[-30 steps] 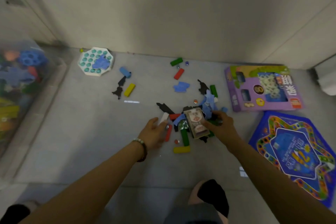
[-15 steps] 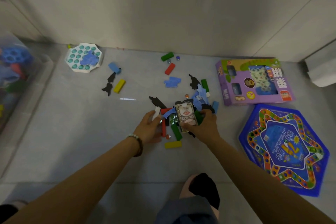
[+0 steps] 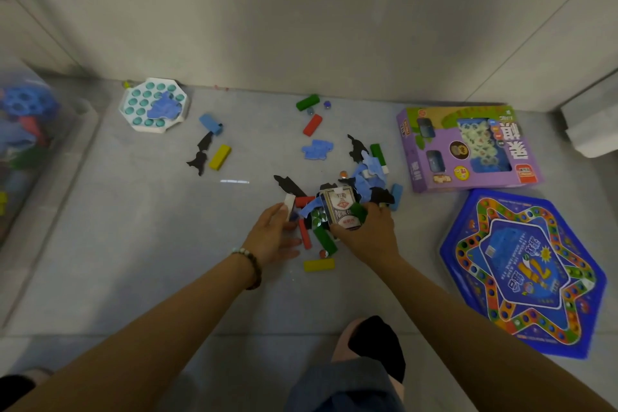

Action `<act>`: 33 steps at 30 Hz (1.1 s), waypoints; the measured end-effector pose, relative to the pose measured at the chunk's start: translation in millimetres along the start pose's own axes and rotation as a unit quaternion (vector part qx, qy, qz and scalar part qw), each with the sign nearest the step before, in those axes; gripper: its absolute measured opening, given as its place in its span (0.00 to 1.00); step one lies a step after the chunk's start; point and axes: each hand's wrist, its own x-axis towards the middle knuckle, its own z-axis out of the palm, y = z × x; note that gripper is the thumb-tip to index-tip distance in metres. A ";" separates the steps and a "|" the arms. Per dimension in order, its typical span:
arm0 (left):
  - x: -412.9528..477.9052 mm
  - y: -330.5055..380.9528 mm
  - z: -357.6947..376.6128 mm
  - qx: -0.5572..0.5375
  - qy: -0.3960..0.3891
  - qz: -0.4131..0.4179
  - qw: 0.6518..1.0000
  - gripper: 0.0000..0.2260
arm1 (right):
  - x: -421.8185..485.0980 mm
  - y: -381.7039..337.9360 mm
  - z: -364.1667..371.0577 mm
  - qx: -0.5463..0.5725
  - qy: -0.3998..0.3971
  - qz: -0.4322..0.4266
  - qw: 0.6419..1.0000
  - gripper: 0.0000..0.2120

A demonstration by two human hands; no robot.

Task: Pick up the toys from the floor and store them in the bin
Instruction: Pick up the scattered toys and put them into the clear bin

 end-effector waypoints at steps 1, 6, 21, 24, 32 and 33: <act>1.2 -0.1 -0.4 -0.011 0.006 -0.001 1.000 0.15 | 0.0 0.0 -0.4 -0.001 0.003 -0.002 1.000 0.35; 0.9 1.1 1.2 -0.042 0.025 -0.010 0.999 0.15 | -0.9 -5.3 3.6 -0.039 0.001 -0.012 0.999 0.40; -6.7 28.6 4.9 -0.278 -0.159 -0.053 0.946 0.29 | -32.2 -73.4 -18.4 0.186 -0.126 -0.076 0.972 0.24; -4.4 30.0 -5.9 -0.334 -0.193 -0.066 0.920 0.32 | -41.9 -86.1 -14.6 0.200 -0.140 -0.117 0.963 0.29; 5.4 25.5 -24.3 -0.365 -0.253 -0.055 0.894 0.34 | -31.8 -69.4 -44.9 0.241 -0.122 -0.095 0.958 0.12; 4.9 27.4 -25.0 -0.366 -0.257 -0.048 0.893 0.32 | -26.8 -62.3 -52.2 0.269 -0.102 -0.068 0.955 0.10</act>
